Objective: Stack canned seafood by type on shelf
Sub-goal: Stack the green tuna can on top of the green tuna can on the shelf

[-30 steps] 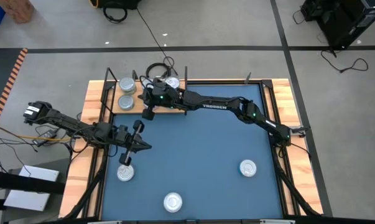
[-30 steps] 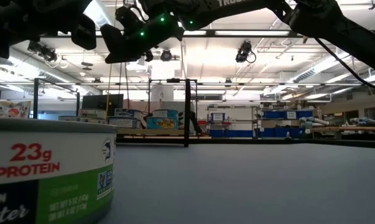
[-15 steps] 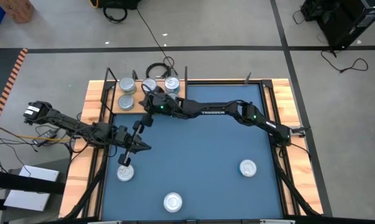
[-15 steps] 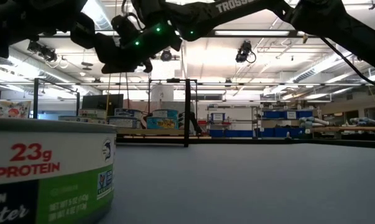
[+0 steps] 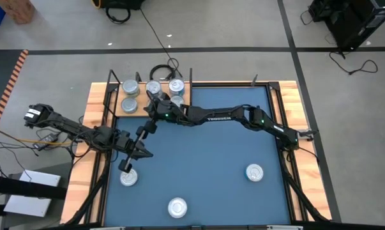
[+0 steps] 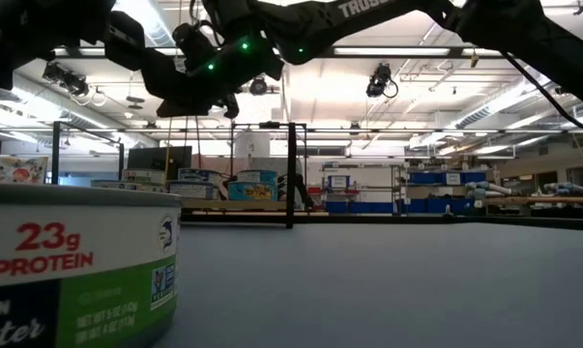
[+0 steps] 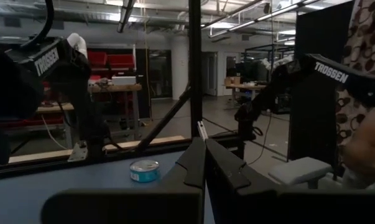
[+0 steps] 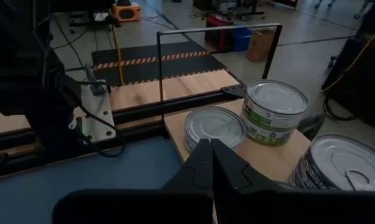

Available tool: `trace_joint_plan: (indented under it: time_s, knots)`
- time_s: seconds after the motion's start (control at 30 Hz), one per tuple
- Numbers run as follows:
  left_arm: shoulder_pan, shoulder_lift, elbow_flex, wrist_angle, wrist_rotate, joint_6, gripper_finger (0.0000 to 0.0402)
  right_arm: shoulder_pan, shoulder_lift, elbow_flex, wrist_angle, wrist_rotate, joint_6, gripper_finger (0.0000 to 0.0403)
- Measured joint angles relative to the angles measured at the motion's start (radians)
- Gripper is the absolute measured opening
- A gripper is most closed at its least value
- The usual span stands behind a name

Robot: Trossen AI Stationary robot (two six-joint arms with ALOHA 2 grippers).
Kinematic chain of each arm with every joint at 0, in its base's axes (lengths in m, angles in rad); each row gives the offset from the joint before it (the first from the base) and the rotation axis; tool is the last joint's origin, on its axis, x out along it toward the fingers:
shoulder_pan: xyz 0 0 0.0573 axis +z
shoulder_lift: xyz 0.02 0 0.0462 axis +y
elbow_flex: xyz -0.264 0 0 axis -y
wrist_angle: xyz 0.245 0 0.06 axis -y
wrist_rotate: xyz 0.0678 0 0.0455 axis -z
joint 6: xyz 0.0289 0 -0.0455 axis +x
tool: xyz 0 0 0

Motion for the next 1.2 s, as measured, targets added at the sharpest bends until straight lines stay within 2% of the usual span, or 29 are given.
trace_joint_plan:
  time_s: [0.27,0.4,0.6,0.77,0.9,1.07,1.2]
  knots:
    - [-0.002,0.001,-0.002,-0.002,0.012,-0.021,0.0011,0.037,-0.017,-0.081,0.076,0.087,0.02,0.0]
    - [-0.021,0.003,-0.001,-0.001,0.025,-0.017,0.0011,0.052,-0.063,-0.172,0.124,0.097,0.021,0.0]
    - [-0.022,-0.003,0.008,0.057,-0.011,0.028,0.0012,0.102,-0.184,-0.393,0.13,0.001,-0.037,0.0]
    - [-0.02,-0.001,0.006,0.047,-0.015,0.03,0.0012,0.15,-0.324,-0.568,0.183,0.054,-0.05,0.0]
    - [-0.02,0.0,0.005,0.046,-0.019,0.031,0.0012,0.193,-0.414,-0.691,0.168,0.056,-0.048,0.0]
    - [-0.021,0.0,0.005,0.044,-0.025,0.027,0.0012,0.216,-0.535,-0.796,0.175,0.064,-0.043,0.0]
    - [-0.021,0.0,0.004,0.03,-0.038,-0.002,0.0012,0.234,-0.59,-0.851,0.11,0.048,-0.022,0.0]
